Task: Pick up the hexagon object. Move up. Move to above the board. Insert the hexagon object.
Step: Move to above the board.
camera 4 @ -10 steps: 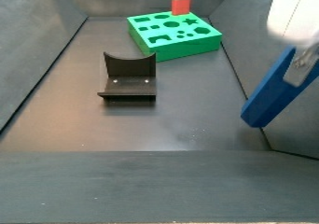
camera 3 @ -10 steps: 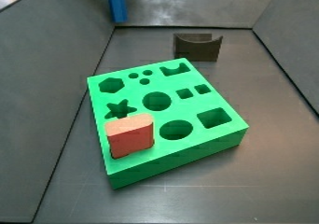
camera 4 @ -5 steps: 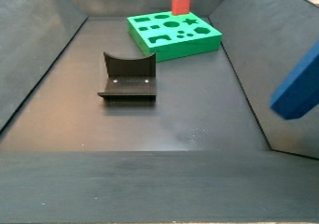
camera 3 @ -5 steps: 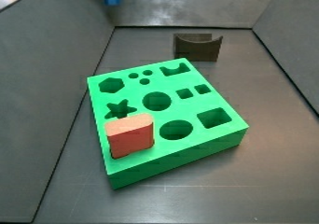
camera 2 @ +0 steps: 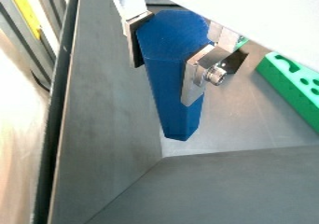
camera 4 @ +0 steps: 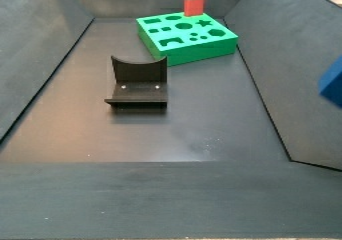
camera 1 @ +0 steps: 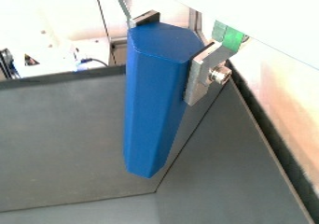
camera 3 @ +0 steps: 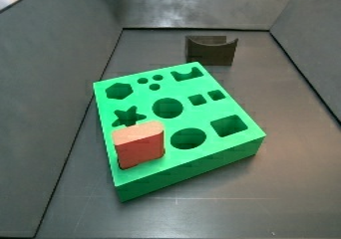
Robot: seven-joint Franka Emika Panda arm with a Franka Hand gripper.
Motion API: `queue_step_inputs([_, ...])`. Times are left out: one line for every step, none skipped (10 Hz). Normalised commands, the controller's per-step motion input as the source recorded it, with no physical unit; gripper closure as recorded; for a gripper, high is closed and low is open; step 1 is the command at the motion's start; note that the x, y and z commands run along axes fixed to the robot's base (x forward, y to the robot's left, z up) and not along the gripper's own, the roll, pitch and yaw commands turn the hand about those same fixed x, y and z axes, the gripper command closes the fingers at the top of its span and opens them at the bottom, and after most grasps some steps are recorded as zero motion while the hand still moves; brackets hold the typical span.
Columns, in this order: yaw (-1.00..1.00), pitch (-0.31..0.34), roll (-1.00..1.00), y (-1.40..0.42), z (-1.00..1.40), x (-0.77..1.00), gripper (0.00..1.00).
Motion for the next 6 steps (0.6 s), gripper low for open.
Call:
queue_step_inputs([-0.03, 0.048, -0.06, 0.05, 0.35, -0.33, 1.00])
queue_step_inputs([-0.03, 0.053, -0.04, 0.03, 0.20, -0.33, 1.00])
queue_step_inputs([-0.03, 0.060, -0.03, 0.02, 0.06, -0.33, 1.00])
queue_step_inputs([-0.03, 0.062, -0.02, 0.02, 0.02, -0.32, 1.00])
queue_step_inputs([-0.03, 0.062, -0.02, 0.02, 0.02, -0.32, 1.00])
queue_step_inputs([-0.03, 0.062, -0.02, 0.02, 0.02, -0.32, 1.00])
